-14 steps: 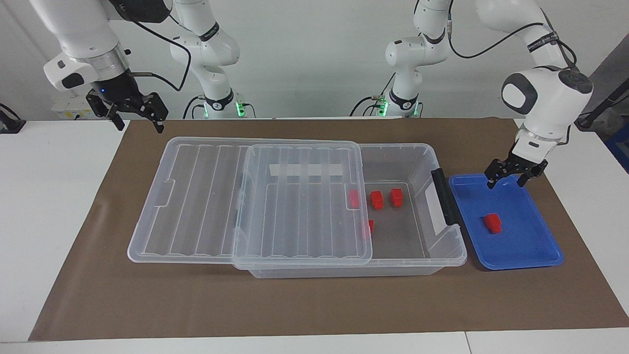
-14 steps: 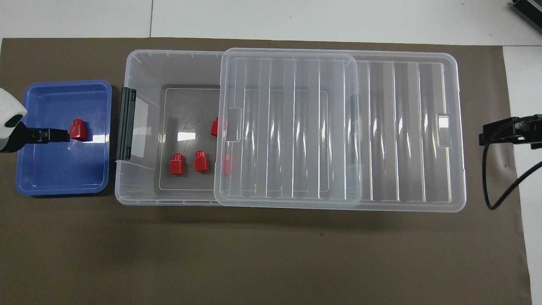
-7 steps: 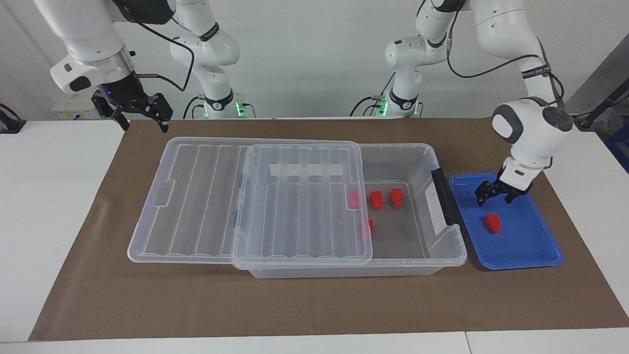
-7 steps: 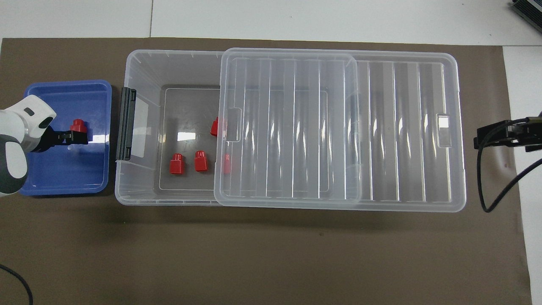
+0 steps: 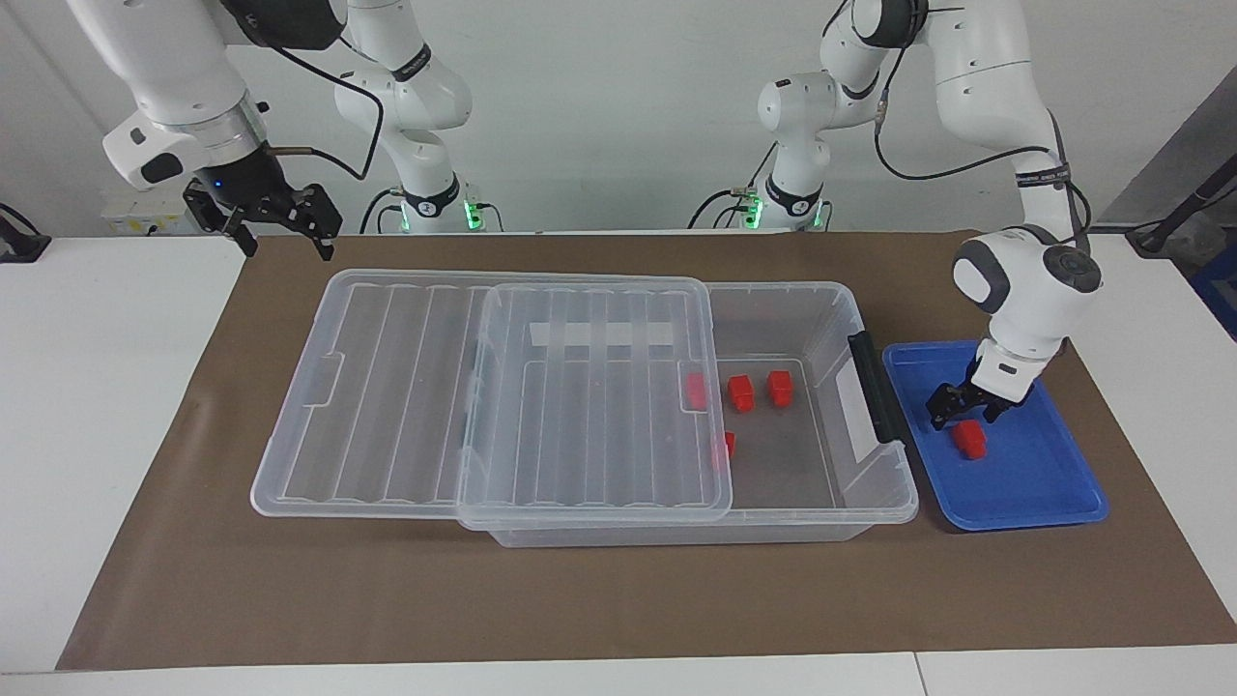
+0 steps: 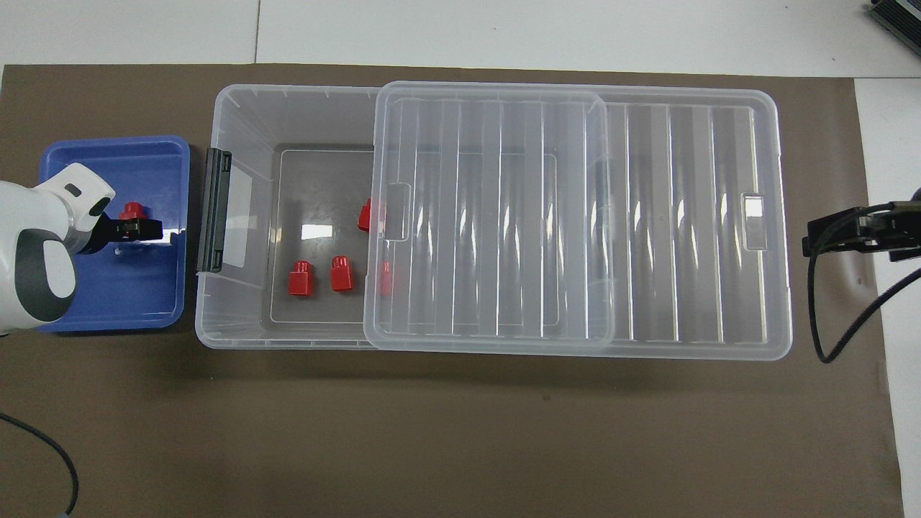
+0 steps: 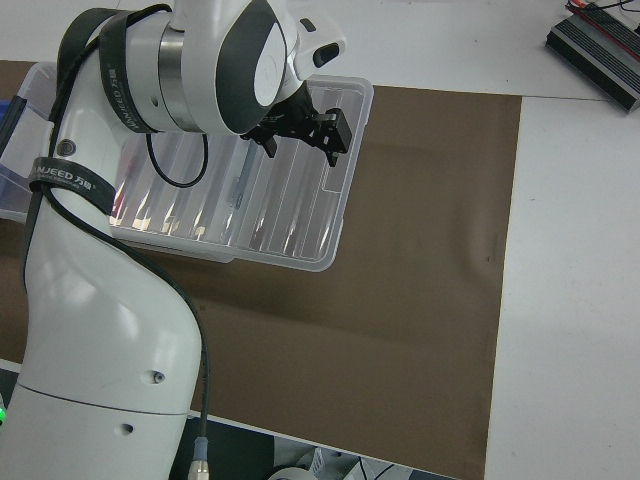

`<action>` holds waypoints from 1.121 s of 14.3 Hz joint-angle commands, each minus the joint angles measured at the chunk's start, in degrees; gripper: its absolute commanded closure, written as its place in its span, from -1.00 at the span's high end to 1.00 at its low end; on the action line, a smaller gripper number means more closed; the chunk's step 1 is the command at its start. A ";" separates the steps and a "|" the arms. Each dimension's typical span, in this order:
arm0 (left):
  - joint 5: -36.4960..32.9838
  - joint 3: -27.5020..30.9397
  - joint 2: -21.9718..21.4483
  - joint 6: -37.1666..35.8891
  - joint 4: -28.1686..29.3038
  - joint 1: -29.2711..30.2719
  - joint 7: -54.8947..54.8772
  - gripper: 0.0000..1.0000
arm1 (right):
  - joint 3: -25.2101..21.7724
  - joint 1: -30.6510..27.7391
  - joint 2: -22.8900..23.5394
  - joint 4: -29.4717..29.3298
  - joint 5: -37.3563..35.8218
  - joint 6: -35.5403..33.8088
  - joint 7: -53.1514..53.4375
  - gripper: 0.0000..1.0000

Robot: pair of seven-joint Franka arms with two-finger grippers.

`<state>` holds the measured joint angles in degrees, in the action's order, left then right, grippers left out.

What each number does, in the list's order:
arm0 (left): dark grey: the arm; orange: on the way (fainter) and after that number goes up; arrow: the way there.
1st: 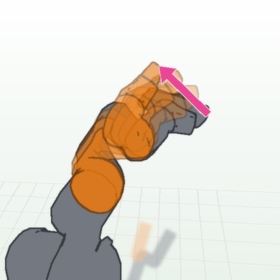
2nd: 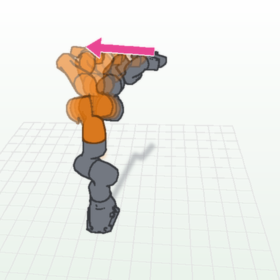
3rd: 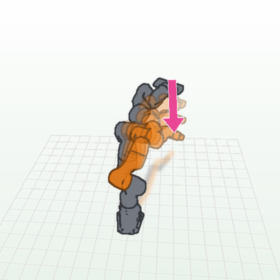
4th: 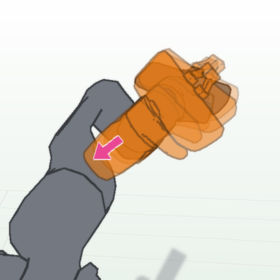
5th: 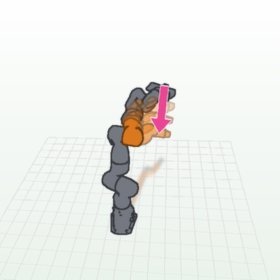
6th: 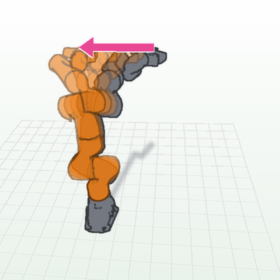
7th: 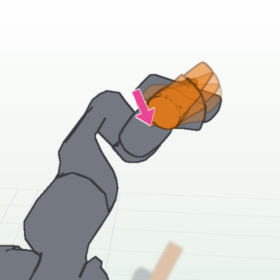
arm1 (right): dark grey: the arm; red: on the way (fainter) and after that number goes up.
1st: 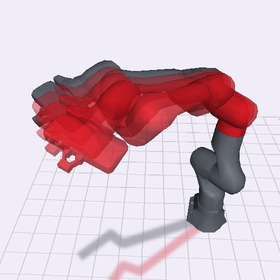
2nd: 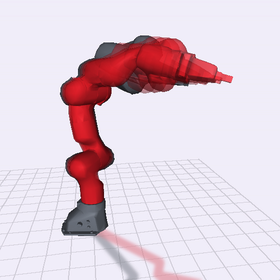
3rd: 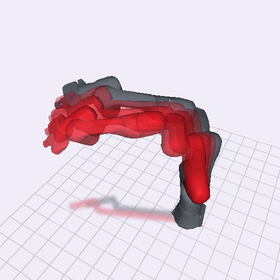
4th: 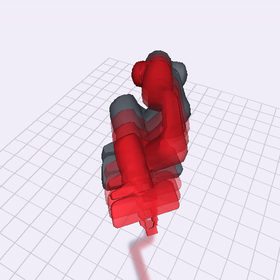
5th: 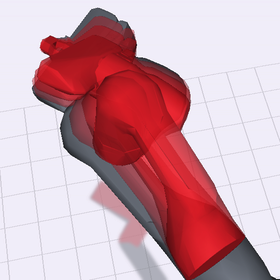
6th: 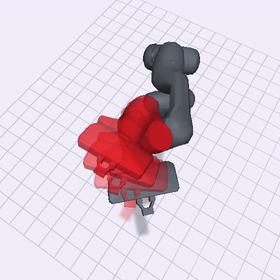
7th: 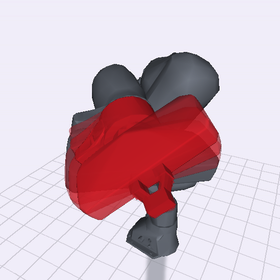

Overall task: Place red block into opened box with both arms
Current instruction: 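Grasp the red block in the blue tray with the left gripper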

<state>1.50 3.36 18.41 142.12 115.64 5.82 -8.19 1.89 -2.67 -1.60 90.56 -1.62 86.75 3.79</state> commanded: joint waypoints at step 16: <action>-0.62 -0.46 2.86 2.02 -2.79 0.60 -4.64 -0.56 | 0.74 -0.67 -0.51 0.84 0.92 0.35 0.95 1.00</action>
<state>1.42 3.14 20.45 144.27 113.80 5.81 -12.16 1.92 -2.64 -1.60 90.78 -1.55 86.75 3.83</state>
